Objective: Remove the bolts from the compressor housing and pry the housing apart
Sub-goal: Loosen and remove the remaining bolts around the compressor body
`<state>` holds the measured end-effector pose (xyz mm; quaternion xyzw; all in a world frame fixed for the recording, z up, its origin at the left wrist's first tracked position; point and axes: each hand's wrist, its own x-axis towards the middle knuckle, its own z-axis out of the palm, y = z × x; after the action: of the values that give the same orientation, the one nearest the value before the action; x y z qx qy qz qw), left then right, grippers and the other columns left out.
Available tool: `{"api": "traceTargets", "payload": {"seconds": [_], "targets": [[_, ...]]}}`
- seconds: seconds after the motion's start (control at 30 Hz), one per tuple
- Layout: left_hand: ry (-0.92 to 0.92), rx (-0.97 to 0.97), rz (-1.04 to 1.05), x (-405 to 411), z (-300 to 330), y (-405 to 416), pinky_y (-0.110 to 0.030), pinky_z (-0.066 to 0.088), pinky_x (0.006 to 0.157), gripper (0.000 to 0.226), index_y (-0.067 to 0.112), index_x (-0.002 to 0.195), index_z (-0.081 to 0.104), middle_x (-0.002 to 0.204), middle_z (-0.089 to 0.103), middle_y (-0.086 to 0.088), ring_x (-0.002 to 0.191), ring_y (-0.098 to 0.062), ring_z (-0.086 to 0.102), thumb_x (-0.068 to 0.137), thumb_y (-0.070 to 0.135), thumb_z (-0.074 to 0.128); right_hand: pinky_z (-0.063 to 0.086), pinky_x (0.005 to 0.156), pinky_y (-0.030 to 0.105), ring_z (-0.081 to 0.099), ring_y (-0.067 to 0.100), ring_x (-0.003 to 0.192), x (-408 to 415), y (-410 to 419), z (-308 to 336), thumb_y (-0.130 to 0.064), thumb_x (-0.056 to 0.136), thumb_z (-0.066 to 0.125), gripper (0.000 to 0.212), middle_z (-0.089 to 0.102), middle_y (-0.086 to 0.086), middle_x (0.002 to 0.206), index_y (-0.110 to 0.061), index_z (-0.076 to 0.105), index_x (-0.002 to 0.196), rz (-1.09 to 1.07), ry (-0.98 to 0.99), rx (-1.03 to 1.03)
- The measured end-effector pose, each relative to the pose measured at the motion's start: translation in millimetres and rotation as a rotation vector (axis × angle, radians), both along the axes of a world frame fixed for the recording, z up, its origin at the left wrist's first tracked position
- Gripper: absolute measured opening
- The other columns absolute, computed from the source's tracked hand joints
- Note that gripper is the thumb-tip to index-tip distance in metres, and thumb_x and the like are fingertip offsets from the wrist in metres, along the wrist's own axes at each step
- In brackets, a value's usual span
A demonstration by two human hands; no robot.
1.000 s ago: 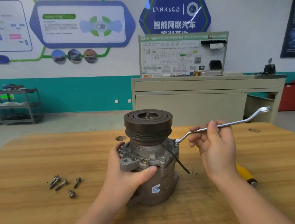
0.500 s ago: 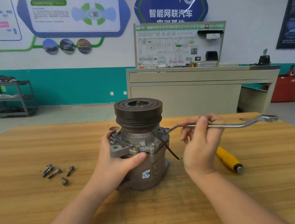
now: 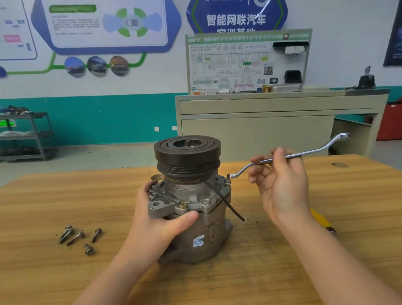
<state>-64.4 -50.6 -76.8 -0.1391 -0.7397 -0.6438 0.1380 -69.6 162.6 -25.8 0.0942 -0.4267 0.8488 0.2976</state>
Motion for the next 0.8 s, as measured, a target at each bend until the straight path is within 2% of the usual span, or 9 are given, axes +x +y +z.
{"api": "traceTargets", "payload": {"seconds": [0.17,0.23,0.3,0.37,0.43,0.57,0.63,0.7,0.8], "targets": [[0.008,0.004,0.018,1,-1,0,-0.001,0.043,0.070,0.107,0.036,0.135,0.025,0.122,0.053,0.021,0.102,0.018,0.053,0.049,0.043,0.088,0.049,0.047,0.025,0.061,0.016,0.051,9,-11,-7,-0.017,0.105,0.033,0.017,0.067,0.003,0.072,-0.020,0.042,0.092,-0.230,0.139,0.260],[0.017,-0.002,0.027,0,-2,1,-0.003,0.044,0.073,0.108,0.037,0.135,0.025,0.122,0.053,0.021,0.103,0.020,0.052,0.051,0.046,0.094,0.050,0.049,0.026,0.062,0.015,0.054,12,-16,-11,-0.023,0.103,0.036,0.013,0.067,0.001,0.078,-0.027,0.043,0.093,-0.357,0.268,0.421],[0.014,-0.010,0.036,0,-3,1,-0.008,0.043,0.078,0.106,0.038,0.134,0.025,0.124,0.053,0.021,0.108,0.014,0.052,0.048,0.044,0.087,0.051,0.050,0.026,0.062,0.010,0.056,14,-20,-17,-0.034,0.102,0.039,0.009,0.065,-0.004,0.076,-0.036,0.045,0.096,-0.465,0.409,0.604],[0.016,-0.011,0.040,-1,-4,0,-0.010,0.042,0.079,0.106,0.038,0.134,0.025,0.126,0.053,0.019,0.111,0.010,0.051,0.047,0.043,0.085,0.052,0.050,0.030,0.061,0.005,0.058,13,-23,-23,-0.040,0.103,0.038,0.023,0.062,-0.004,0.070,-0.023,0.052,0.101,-0.565,0.477,0.774],[0.023,-0.015,0.039,-2,-4,0,-0.009,0.042,0.080,0.110,0.038,0.134,0.025,0.126,0.053,0.019,0.111,0.010,0.051,0.044,0.046,0.087,0.051,0.051,0.032,0.061,0.005,0.059,11,-24,-28,-0.041,0.103,0.036,0.038,0.059,-0.001,0.066,-0.008,0.054,0.097,-0.611,0.481,0.830],[0.012,-0.011,0.037,0,-3,-1,-0.010,0.043,0.080,0.119,0.036,0.136,0.027,0.125,0.054,0.019,0.109,0.012,0.052,0.034,0.059,0.083,0.047,0.051,0.024,0.058,0.013,0.054,14,-28,-24,-0.039,0.102,0.036,0.011,0.062,0.002,0.074,-0.044,0.046,0.098,-0.457,0.461,0.604],[0.009,-0.014,0.033,0,-2,0,-0.008,0.043,0.078,0.119,0.037,0.136,0.027,0.124,0.054,0.020,0.107,0.015,0.052,0.034,0.060,0.084,0.042,0.047,0.020,0.053,0.014,0.048,12,-28,-21,-0.027,0.102,0.034,0.015,0.065,0.003,0.074,-0.035,0.043,0.093,-0.377,0.370,0.373],[0.006,-0.013,0.026,0,-1,0,-0.006,0.044,0.075,0.120,0.038,0.134,0.026,0.124,0.053,0.020,0.107,0.013,0.052,0.037,0.059,0.093,0.035,0.042,0.018,0.047,0.014,0.041,1,-20,-16,-0.017,0.104,0.030,0.018,0.063,0.003,0.065,-0.022,0.040,0.090,-0.250,0.154,0.142],[0.002,-0.012,0.024,1,-1,0,-0.004,0.044,0.072,0.111,0.038,0.134,0.024,0.124,0.051,0.021,0.107,0.011,0.051,0.042,0.050,0.084,0.031,0.037,0.017,0.042,0.014,0.037,-18,-1,-2,-0.014,0.105,0.031,0.020,0.056,0.009,0.061,-0.012,0.044,0.090,0.131,-0.189,-0.102]]}}
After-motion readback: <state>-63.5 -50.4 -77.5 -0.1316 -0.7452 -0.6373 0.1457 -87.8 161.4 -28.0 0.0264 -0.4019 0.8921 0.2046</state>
